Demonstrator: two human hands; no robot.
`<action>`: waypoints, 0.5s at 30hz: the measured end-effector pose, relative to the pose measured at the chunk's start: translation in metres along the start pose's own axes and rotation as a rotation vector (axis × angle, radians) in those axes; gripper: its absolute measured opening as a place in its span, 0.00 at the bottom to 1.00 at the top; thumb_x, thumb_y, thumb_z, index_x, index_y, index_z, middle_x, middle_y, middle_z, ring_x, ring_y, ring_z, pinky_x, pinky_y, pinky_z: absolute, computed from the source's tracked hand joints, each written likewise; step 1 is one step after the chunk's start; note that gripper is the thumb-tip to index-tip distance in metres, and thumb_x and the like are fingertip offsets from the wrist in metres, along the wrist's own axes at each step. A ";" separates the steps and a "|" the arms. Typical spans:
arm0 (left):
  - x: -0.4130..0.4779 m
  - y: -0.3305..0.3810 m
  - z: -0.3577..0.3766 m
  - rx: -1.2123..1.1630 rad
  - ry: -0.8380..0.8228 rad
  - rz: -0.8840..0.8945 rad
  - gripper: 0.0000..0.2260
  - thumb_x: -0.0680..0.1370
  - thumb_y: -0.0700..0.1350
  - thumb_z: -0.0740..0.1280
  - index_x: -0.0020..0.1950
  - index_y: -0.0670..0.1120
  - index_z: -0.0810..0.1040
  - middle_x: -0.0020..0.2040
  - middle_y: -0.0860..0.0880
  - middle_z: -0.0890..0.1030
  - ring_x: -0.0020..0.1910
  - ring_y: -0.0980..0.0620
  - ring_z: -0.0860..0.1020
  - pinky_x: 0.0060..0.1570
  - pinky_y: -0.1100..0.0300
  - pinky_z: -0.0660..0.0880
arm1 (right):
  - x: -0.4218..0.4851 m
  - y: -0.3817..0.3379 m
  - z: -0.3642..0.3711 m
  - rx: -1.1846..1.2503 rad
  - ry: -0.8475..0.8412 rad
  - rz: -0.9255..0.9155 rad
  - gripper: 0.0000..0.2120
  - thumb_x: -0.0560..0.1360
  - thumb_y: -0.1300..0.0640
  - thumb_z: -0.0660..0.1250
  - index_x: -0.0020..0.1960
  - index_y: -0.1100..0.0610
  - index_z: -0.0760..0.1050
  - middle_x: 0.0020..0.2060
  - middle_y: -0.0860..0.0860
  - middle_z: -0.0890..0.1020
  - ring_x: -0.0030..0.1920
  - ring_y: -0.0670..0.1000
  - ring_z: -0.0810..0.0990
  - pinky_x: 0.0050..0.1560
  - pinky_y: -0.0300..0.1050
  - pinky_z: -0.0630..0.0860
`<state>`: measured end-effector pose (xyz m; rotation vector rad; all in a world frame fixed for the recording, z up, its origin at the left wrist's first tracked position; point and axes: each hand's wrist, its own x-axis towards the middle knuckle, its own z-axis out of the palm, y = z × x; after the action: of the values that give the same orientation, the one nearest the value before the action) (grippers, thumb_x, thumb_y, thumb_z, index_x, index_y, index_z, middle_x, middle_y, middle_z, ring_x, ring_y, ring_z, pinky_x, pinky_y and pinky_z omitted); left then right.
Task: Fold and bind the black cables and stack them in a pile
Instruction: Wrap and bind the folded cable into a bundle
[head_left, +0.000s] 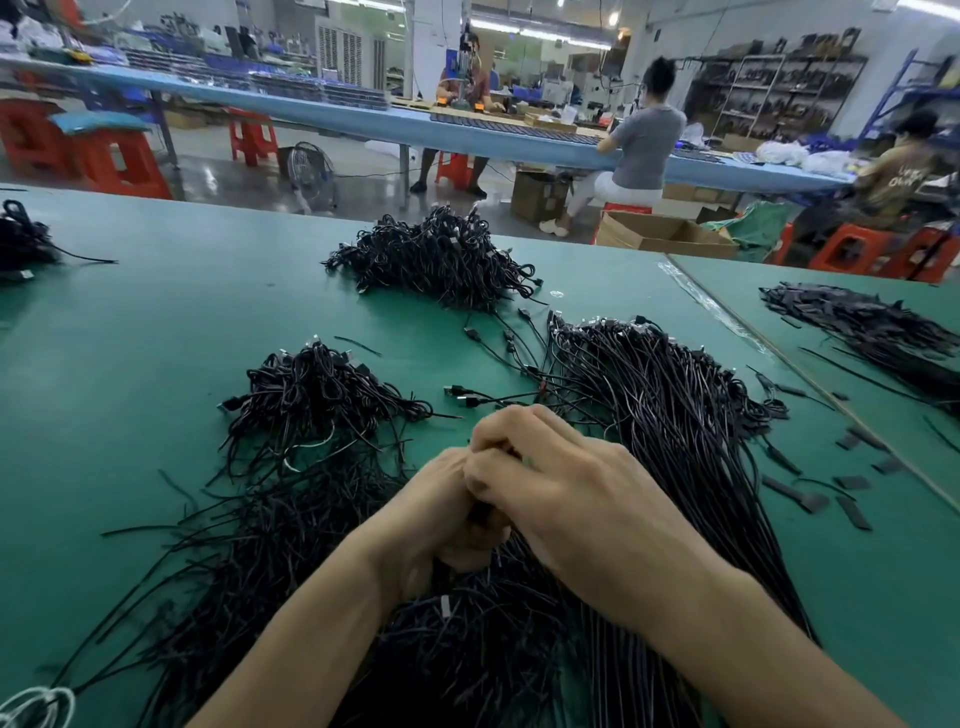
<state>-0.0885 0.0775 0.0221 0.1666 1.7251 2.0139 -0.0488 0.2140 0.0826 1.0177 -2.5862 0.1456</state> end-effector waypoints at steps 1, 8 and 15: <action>0.000 0.000 0.001 -0.002 -0.016 -0.055 0.21 0.82 0.44 0.55 0.29 0.50 0.74 0.25 0.51 0.67 0.20 0.57 0.59 0.20 0.68 0.54 | 0.000 0.003 -0.001 0.076 -0.026 0.043 0.06 0.75 0.64 0.69 0.47 0.54 0.76 0.50 0.46 0.75 0.50 0.47 0.73 0.41 0.44 0.77; -0.002 0.004 -0.002 -0.078 -0.300 -0.159 0.29 0.67 0.79 0.58 0.31 0.53 0.70 0.29 0.54 0.64 0.21 0.59 0.57 0.18 0.70 0.55 | 0.000 0.025 0.004 0.450 -0.020 0.314 0.11 0.75 0.59 0.70 0.39 0.48 0.72 0.40 0.42 0.76 0.44 0.42 0.75 0.45 0.39 0.72; -0.010 0.012 -0.003 0.313 -0.459 -0.036 0.13 0.73 0.40 0.74 0.55 0.40 0.76 0.28 0.54 0.68 0.21 0.59 0.63 0.20 0.67 0.61 | -0.007 0.026 -0.003 0.413 -0.101 0.252 0.07 0.75 0.55 0.71 0.43 0.48 0.73 0.38 0.41 0.77 0.44 0.43 0.76 0.45 0.41 0.73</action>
<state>-0.0841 0.0689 0.0352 0.6425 1.7034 1.5143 -0.0608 0.2379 0.0833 0.8355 -2.8369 0.7351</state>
